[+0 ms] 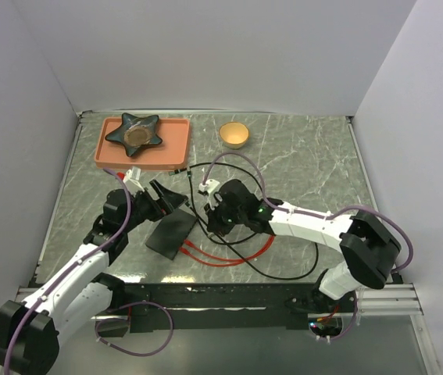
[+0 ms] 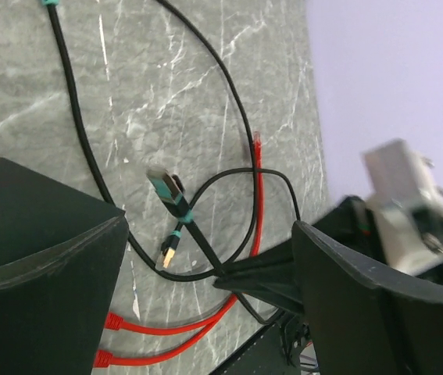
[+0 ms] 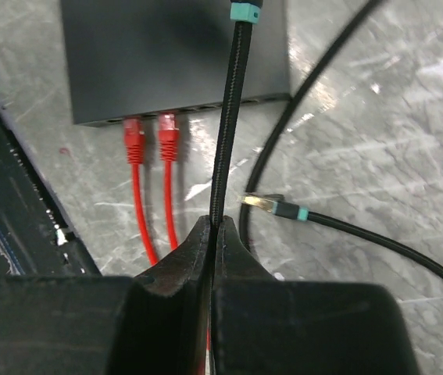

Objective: Insert the plug into the switch port

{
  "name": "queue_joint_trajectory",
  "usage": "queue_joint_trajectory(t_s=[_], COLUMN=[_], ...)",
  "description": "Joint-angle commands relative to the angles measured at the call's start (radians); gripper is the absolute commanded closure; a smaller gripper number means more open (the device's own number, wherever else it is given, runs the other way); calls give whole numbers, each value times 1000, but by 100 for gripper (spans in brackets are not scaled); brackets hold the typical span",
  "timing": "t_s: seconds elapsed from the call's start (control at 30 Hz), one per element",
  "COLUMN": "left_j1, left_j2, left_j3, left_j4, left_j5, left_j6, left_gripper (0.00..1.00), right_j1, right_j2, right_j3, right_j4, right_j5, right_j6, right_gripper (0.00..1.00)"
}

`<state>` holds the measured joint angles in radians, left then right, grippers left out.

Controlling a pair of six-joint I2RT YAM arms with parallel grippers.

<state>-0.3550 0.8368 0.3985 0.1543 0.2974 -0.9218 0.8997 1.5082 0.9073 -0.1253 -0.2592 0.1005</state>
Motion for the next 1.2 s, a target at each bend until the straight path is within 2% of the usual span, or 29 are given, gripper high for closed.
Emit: queue_joint_trajectory(t_s=[0.0,0.13,0.27,0.43,0.63,0.77,0.87,1.03,1.1,1.17], left_j1=[-2,-2,-2,-2,-2,-2,-4,-22,-29,-36], left_j2=[5,-2,4,41,41,44,54,70,67,65], left_j3=[5,5,-13,-21,-46,-49,-59,-55,-49,-43], left_j4=[54,37,71,126,186,206,253,272,249,237], left_j5=[-7,-37,-23,-4,8,19,52,80,69,57], left_j6=[5,9,6,0,-23,-26,-34,-25,-17,-5], left_gripper=[10,12,21,30,48,64,70,66,56,51], right_j1=[28,47,61,61,62,61,62,61,61,61], right_j2=[-71,-95,-126,-166,-200,-198,-195,-195,-198,-206], right_j3=[-5,-21,-27,-51,-82,-91,-94,-88,-87,-85], right_j4=[41,33,23,44,70,76,81,92,96,99], right_j5=[29,31,49,0,-57,-63,-58,-60,-60,-63], right_j6=[-35,-45,-45,-51,-58,-47,-38,-30,-24,-24], right_gripper=[100,100,100,100,100,100,100,100,100,100])
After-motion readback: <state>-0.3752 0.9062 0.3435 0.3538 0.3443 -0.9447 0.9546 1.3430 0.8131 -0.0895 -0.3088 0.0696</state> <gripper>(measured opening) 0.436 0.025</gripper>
